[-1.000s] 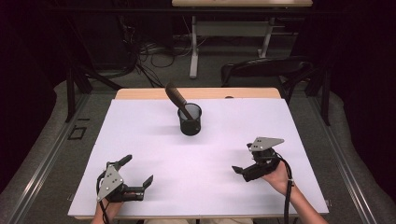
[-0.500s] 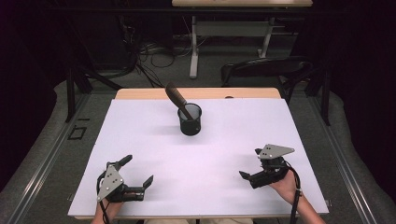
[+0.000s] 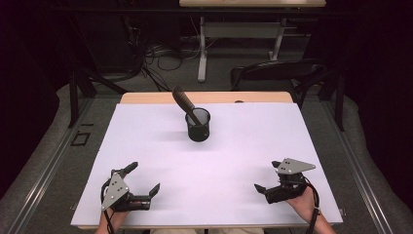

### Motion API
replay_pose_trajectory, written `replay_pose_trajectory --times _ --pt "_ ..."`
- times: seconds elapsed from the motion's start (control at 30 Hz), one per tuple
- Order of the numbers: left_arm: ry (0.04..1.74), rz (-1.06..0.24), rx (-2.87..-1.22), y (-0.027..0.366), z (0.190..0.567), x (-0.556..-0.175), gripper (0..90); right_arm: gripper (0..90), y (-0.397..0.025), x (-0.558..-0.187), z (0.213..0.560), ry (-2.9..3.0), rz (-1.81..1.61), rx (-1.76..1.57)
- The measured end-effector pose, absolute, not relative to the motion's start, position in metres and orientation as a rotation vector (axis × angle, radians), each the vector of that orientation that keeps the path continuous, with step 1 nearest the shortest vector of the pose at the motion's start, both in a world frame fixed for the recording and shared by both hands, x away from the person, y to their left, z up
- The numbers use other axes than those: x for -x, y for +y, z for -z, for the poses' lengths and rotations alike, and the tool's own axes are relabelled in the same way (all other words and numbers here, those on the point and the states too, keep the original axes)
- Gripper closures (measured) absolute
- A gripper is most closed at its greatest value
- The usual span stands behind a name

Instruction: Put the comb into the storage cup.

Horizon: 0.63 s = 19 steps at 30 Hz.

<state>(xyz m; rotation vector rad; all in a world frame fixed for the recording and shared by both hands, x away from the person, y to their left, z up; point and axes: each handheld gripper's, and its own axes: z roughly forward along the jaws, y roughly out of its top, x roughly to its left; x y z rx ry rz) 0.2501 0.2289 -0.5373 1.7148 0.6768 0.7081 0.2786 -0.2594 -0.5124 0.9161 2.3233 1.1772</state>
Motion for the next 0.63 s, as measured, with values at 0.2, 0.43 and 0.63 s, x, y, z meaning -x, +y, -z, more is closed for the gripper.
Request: replay_pose_trajectory --times 0.2,0.43,0.63 --pt "0.675 -0.709 -1.719 0.229 0.537 -0.251 0.0 0.0 -0.264 -0.269 0.515 2.295 -1.185 -0.926" --pt "0.676 -0.706 -1.720 0.228 0.537 -0.251 0.0 0.0 -0.266 -0.262 0.519 2.263 -1.198 -0.923" --pt "0.683 -0.707 -1.722 0.228 0.538 -0.253 0.0 0.0 -0.268 -0.259 0.520 2.244 -1.196 -0.917"
